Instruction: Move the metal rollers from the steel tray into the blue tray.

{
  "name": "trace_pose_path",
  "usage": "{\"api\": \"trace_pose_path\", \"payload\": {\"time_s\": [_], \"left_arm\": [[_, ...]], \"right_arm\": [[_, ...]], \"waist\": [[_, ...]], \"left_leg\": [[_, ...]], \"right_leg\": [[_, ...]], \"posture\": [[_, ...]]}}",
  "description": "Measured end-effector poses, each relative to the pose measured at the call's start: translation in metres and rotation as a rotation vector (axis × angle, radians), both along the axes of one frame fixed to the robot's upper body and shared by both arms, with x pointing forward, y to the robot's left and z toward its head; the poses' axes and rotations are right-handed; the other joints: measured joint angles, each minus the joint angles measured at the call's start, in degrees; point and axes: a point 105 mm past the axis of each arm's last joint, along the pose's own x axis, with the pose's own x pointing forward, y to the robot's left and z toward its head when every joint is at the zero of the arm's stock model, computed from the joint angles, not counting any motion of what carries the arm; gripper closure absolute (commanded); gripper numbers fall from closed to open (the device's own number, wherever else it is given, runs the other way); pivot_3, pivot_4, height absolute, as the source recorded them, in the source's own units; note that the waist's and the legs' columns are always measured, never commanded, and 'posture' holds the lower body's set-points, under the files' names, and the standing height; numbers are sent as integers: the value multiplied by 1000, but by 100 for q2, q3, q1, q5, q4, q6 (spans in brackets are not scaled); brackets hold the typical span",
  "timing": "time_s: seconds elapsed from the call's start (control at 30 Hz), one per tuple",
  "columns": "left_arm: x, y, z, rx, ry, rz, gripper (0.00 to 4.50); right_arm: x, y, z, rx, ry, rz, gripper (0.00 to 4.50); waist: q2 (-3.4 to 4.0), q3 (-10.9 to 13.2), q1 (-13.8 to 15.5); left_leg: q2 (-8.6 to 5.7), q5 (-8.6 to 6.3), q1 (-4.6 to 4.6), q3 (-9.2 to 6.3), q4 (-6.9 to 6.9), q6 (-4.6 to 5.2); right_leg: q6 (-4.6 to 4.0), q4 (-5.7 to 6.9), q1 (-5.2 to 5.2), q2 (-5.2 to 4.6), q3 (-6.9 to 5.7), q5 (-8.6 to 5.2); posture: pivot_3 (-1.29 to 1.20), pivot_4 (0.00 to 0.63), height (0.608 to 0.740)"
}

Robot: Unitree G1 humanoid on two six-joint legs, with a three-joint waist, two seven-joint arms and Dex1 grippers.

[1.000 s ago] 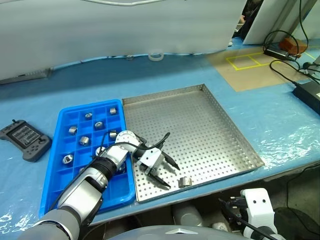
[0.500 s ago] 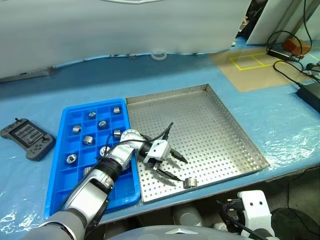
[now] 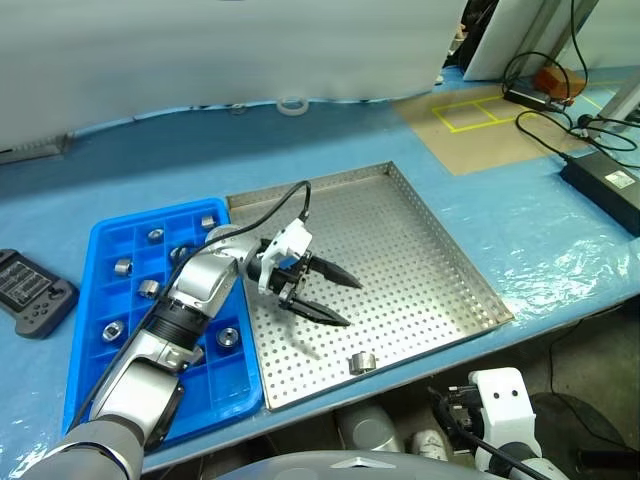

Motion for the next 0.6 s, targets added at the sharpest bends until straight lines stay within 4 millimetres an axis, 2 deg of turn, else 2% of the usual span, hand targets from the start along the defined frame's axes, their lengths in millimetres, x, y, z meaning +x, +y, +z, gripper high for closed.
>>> {"api": "trace_pose_path", "payload": {"time_s": [0.07, 0.13, 0.23, 0.37, 0.43, 0.5, 0.6], "left_arm": [[2, -10, -7, -12, -107, -6, 1359], [-1, -24, -15, -6, -117, -42, 1359], [-2, -45, -13, 23, -152, -108, 1359], [0, -57, -25, 61, -274, -162, 1359], [-1, -62, -29, 47, -219, -159, 1359], [3, -67, -21, 11, -159, -136, 1359], [36, -69, 18, -114, 67, 78, 1359]], "right_arm": [[-1, 1, -3, 4, 7, 4, 977], [-2, 1, -5, 5, 9, 9, 977], [-5, 1, -7, 3, 8, 13, 977], [-10, -1, -8, -1, 9, 15, 977], [-13, -8, -10, -13, 4, 12, 977], [-11, -16, -7, -29, -23, 7, 977], [21, -29, 17, -9, -168, 74, 977]], "waist": [[-4, -3, -12], [-10, -3, -16], [-13, -1, -14], [-10, -6, -44], [-9, -2, -54], [-13, 2, -59], [-30, 21, -199]], "left_leg": [[0, 0, -3, 0, 0, 0], [2, 1, -10, -1, -2, -1], [5, 1, -13, -2, -3, 0], [26, 3, -1, -1, -3, -2], [27, 5, -2, -2, -1, -6], [26, 4, -4, -1, 7, -5], [24, -1, -18, -1, 38, 2]], "right_leg": [[1, -4, -2, 1, 4, 0], [1, -4, -9, 2, 3, 2], [6, 1, -13, 2, 2, 6], [19, 1, -5, 16, -2, 12], [19, 2, -5, 15, -5, 11], [17, 3, -4, 14, -2, 11], [-3, 2, -4, 9, 1, 21]], "posture": [[-660, 150, 740], [-664, 150, 740], [-674, 150, 740], [-684, 150, 740], [-680, 150, 740], [-662, 150, 740], [-629, 150, 740]]}}
